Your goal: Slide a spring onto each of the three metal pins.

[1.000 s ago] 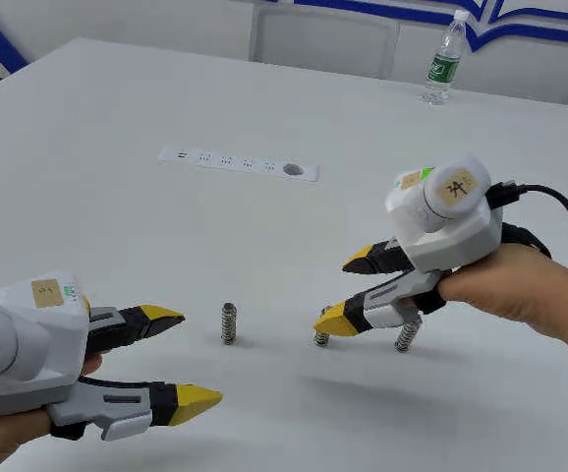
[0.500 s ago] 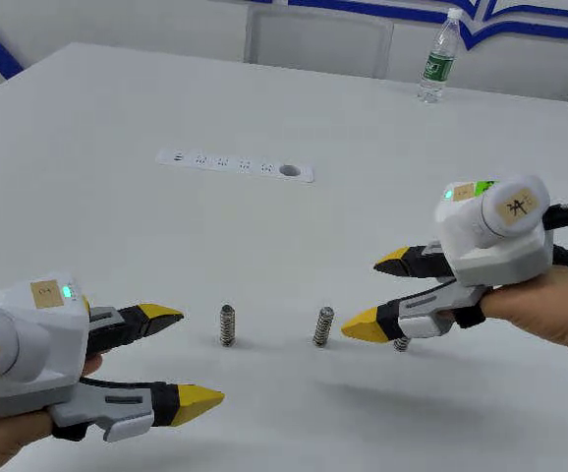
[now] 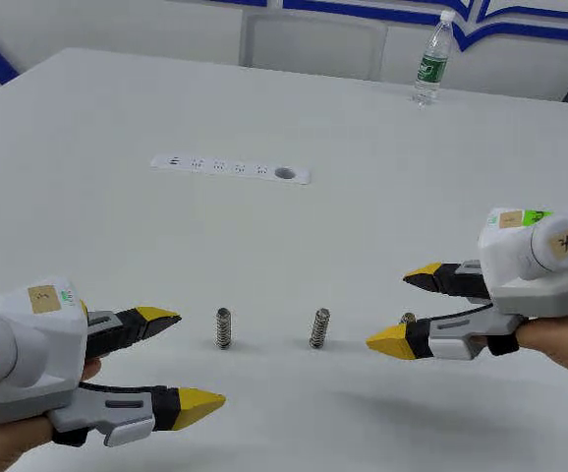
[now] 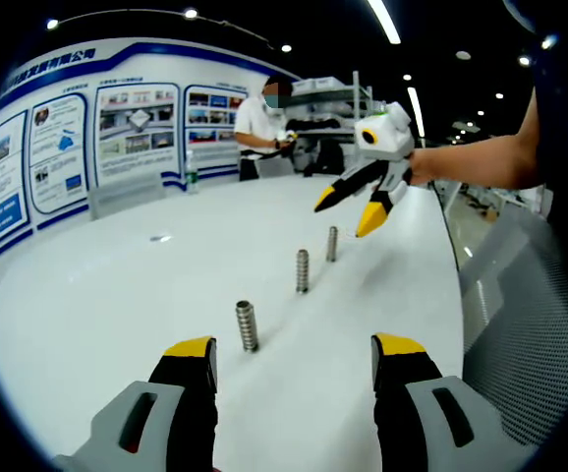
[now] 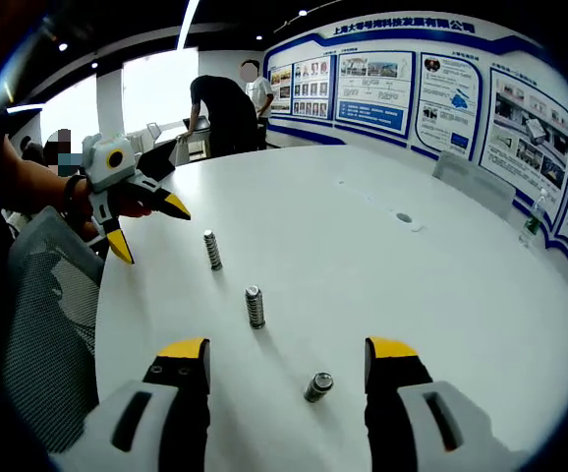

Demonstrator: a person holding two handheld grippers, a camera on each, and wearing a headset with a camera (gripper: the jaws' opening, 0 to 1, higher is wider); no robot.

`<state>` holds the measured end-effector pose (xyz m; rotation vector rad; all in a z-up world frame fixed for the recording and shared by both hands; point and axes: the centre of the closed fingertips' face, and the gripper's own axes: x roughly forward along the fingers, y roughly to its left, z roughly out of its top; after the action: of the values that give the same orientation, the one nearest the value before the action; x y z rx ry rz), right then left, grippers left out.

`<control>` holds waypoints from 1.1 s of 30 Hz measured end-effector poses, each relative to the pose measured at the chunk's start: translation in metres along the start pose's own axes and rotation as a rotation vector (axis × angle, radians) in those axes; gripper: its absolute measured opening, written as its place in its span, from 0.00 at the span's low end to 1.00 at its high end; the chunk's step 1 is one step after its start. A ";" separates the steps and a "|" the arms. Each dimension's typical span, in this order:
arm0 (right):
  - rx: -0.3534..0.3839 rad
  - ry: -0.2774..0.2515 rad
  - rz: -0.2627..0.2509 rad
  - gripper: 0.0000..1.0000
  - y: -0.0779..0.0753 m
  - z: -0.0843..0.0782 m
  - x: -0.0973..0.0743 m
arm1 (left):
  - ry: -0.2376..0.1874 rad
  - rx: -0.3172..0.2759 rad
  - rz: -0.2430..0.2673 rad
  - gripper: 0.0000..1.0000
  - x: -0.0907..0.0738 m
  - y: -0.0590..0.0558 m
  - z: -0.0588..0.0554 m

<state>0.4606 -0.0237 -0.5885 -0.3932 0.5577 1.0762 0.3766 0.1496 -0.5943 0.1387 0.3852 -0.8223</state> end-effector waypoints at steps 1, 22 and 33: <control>0.002 -0.002 -0.003 0.65 0.000 -0.001 -0.001 | 0.000 -0.001 0.001 0.65 0.000 0.000 0.000; 0.053 -0.090 -0.058 0.70 0.011 -0.033 -0.029 | -0.006 -0.029 0.026 0.69 -0.005 0.002 -0.007; 0.075 -0.137 -0.079 0.74 0.020 -0.038 -0.032 | -0.007 -0.044 0.033 0.70 -0.006 0.003 -0.010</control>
<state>0.4223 -0.0587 -0.6003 -0.2717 0.4557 0.9954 0.3720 0.1586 -0.6014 0.1006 0.3931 -0.7811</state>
